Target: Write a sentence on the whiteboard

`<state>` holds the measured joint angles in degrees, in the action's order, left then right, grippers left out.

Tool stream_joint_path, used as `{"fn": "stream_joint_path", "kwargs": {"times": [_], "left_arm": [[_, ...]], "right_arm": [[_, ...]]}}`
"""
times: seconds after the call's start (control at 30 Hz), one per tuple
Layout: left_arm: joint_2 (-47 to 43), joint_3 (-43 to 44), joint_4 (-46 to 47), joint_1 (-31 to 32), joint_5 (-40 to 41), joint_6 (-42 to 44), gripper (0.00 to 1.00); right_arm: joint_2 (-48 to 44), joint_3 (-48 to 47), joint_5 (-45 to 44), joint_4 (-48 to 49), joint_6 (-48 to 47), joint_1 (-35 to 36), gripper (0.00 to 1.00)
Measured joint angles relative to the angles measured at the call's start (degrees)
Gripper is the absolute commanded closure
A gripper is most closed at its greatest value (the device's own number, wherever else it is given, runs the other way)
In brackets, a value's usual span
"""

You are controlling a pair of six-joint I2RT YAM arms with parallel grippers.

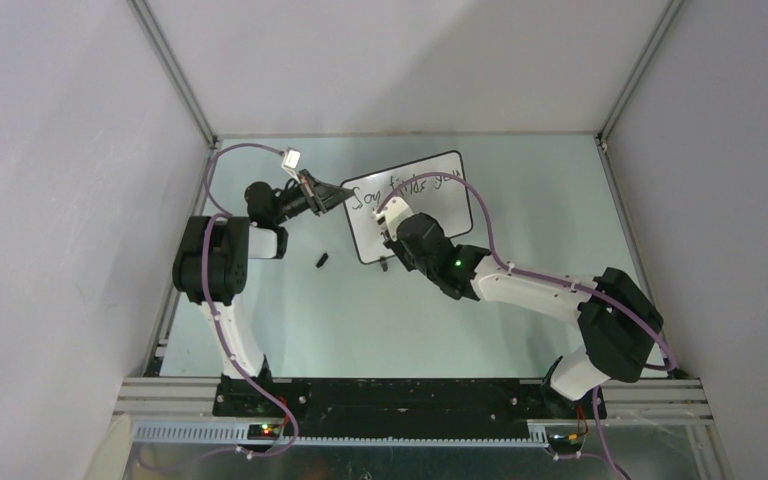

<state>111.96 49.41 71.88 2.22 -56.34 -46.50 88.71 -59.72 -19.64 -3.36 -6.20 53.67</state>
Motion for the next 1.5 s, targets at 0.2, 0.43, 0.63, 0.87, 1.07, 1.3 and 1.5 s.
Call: {"fn": "stream_joint_path", "kwargs": {"times": [0.2, 0.43, 0.63, 0.87, 1.07, 1.3, 1.5], "left_arm": [[0.0, 0.0, 0.0, 0.0, 0.0, 0.0, 1.0], [0.0, 0.0, 0.0, 0.0, 0.0, 0.0, 1.0], [0.0, 0.0, 0.0, 0.0, 0.0, 0.0, 1.0], [0.0, 0.0, 0.0, -0.02, 0.0, 0.0, 1.0], [0.0, 0.0, 0.0, -0.02, 0.02, 0.02, 1.0], [0.0, 0.0, 0.0, -0.04, 0.02, 0.02, 1.0], [0.0, 0.0, 0.0, -0.04, 0.02, 0.02, 1.0]], "right_arm": [[0.81, -0.87, 0.07, -0.28, -0.07, 0.11, 1.0], [1.09, -0.94, 0.04, -1.66, -0.07, 0.17, 1.0], [1.2, -0.96, 0.04, -1.99, -0.04, 0.17, 1.0], [1.97, -1.7, 0.0, -2.36, -0.07, 0.24, 1.0], [2.27, -1.95, -0.04, -2.36, -0.07, 0.26, 1.0], [2.47, -2.36, -0.09, -2.56, 0.0, 0.24, 1.0], [2.47, -2.45, -0.07, -2.75, 0.33, 0.09, 1.0]]}}
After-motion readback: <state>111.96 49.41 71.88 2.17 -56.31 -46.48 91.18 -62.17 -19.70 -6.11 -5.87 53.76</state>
